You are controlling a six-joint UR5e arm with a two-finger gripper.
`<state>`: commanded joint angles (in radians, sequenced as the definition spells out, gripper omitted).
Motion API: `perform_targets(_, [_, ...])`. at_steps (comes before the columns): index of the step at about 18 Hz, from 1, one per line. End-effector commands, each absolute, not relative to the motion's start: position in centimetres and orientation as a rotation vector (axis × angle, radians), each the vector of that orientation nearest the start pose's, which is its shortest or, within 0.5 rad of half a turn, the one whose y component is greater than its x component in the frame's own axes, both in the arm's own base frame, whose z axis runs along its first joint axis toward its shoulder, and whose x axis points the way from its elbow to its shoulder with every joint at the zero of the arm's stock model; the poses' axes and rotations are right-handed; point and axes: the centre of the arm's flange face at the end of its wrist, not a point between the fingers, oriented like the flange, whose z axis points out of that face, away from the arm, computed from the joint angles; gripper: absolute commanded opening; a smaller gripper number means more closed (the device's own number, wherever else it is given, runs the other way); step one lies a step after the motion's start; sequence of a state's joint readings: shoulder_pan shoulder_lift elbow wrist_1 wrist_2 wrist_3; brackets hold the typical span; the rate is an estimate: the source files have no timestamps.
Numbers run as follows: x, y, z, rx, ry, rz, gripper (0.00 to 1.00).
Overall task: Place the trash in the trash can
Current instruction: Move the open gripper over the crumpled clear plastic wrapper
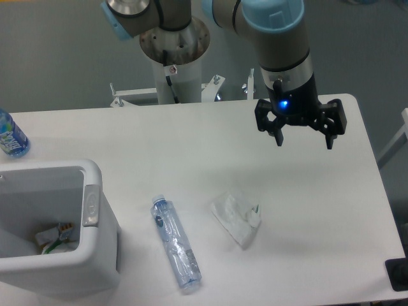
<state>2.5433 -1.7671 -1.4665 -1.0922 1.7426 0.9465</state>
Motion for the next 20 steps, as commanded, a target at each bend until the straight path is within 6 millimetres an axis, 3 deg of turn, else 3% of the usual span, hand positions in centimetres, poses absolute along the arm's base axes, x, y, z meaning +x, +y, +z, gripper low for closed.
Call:
perform_targets(4, [-43.2, 43.6, 49.0, -2.993, -0.087, 0.628, 1.0])
perform_targets(9, [-42.8, 43.6, 47.2, -3.003, -0.129, 0.591, 1.0])
perform_targets(12, [-42.4, 43.4, 44.8, -3.026, -0.138, 0.548, 1.0])
perform_targets(17, [-41.3, 43.3, 40.6, -2.976, -0.307, 0.551, 1.0])
perform_targets(20, [-39.5, 44.8, 37.2, -3.021, -0.303, 0.476, 1.0])
